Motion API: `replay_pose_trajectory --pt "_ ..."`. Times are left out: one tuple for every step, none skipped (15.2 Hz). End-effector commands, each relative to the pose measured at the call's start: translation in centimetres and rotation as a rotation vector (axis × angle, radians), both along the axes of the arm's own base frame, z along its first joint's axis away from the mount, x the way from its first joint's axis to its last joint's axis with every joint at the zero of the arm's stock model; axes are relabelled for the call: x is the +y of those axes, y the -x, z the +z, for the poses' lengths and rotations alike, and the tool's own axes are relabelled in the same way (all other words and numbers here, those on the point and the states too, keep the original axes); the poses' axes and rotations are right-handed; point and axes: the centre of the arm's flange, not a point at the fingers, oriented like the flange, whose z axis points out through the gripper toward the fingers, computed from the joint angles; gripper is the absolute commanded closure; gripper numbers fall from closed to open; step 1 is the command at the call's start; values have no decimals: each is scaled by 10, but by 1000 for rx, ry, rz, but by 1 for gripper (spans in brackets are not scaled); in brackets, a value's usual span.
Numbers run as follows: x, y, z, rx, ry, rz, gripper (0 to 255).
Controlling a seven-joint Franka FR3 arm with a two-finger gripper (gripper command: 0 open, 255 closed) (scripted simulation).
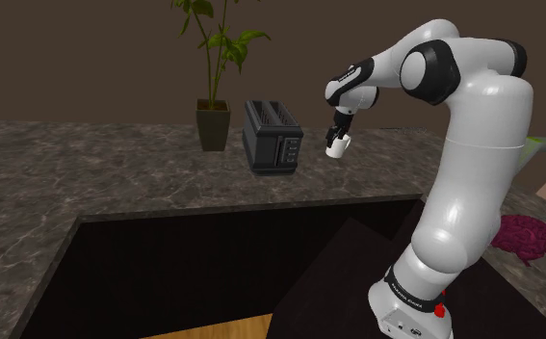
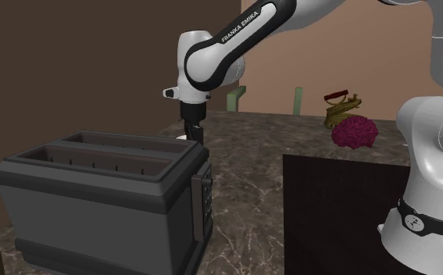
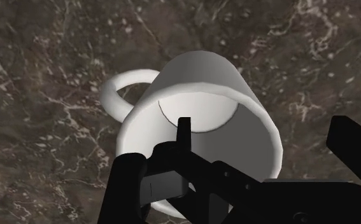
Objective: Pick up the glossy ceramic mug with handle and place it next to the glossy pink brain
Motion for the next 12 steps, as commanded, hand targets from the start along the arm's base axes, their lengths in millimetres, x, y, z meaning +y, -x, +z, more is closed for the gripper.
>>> replay_pose_trajectory --pt "0 0 0 0 0 0 0" --pt "0 0 0 0 0 0 0" --pt "0 0 0 0 0 0 255" --pt "0 0 0 0 0 0 255" --pt "0 0 0 0 0 0 255" --pt "0 0 0 0 0 0 255" --pt "0 0 0 0 0 0 255" --pt "0 0 0 0 0 0 255" --pt "0 0 0 0 0 0 255" --pt "0 0 0 0 0 0 255" --pt "0 0 0 0 0 0 255" --pt "0 0 0 0 0 0 255"
